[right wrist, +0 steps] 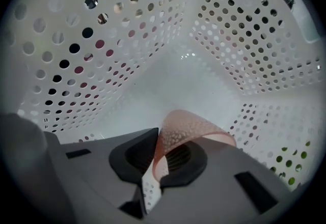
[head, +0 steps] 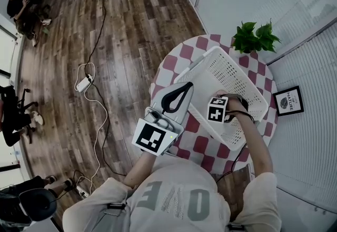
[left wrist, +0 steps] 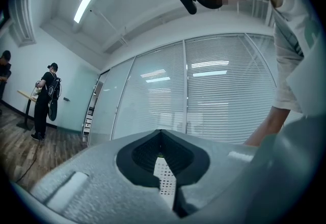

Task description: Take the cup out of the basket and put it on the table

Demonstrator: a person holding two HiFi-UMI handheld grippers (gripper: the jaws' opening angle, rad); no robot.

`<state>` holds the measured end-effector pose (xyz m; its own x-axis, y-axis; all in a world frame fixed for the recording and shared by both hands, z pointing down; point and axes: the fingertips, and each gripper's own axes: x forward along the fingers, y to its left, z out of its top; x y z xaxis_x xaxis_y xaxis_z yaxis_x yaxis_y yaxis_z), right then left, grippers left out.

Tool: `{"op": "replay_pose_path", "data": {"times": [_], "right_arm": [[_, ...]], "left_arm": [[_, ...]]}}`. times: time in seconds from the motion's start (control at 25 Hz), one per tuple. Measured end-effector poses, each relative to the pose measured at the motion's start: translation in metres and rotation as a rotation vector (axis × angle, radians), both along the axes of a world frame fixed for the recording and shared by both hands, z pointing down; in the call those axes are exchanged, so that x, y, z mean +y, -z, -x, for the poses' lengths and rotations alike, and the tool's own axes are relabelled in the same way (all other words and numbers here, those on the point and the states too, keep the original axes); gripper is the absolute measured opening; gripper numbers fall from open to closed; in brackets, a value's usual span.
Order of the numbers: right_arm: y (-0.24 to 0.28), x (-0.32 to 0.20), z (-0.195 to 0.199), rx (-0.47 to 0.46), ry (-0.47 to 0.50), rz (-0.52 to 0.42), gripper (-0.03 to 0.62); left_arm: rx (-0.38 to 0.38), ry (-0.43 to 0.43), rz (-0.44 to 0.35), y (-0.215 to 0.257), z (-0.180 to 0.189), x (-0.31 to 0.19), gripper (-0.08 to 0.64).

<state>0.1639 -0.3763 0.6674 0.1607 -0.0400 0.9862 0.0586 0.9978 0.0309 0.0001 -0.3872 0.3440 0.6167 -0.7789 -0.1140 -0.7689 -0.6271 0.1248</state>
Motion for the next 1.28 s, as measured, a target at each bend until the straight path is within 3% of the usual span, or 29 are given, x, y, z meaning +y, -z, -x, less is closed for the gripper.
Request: {"op": "replay_pose_path", "data": {"times": [0.36,0.56,0.64,0.84,1.28], "right_arm": [[0.024,-0.002,0.013,-0.081,-0.057,-0.032,0.026],[0.068,-0.016,0.024,-0.226,-0.153,-0.15,0.026],[0.092,-0.025,0.029,-0.332,-0.208,-0.216,0.026],[0.173,-0.042,0.052,-0.697,-0.336,-0.388,0.026],[0.376,-0.007,0.055,-1.355,-0.471,-0.826,0.026]], "left_arm": [[-0.001,-0.022,-0.015,0.002,-0.011,-0.001,0.006],[0.001,-0.048,-0.035,0.01,-0.019,-0.001,0.006],[0.001,-0.056,-0.041,0.014,-0.022,0.0,0.006],[-0.01,-0.07,-0.06,0.021,-0.029,0.001,0.005],[-0.02,-0.12,-0.157,0.061,-0.05,0.009,0.006]]}}
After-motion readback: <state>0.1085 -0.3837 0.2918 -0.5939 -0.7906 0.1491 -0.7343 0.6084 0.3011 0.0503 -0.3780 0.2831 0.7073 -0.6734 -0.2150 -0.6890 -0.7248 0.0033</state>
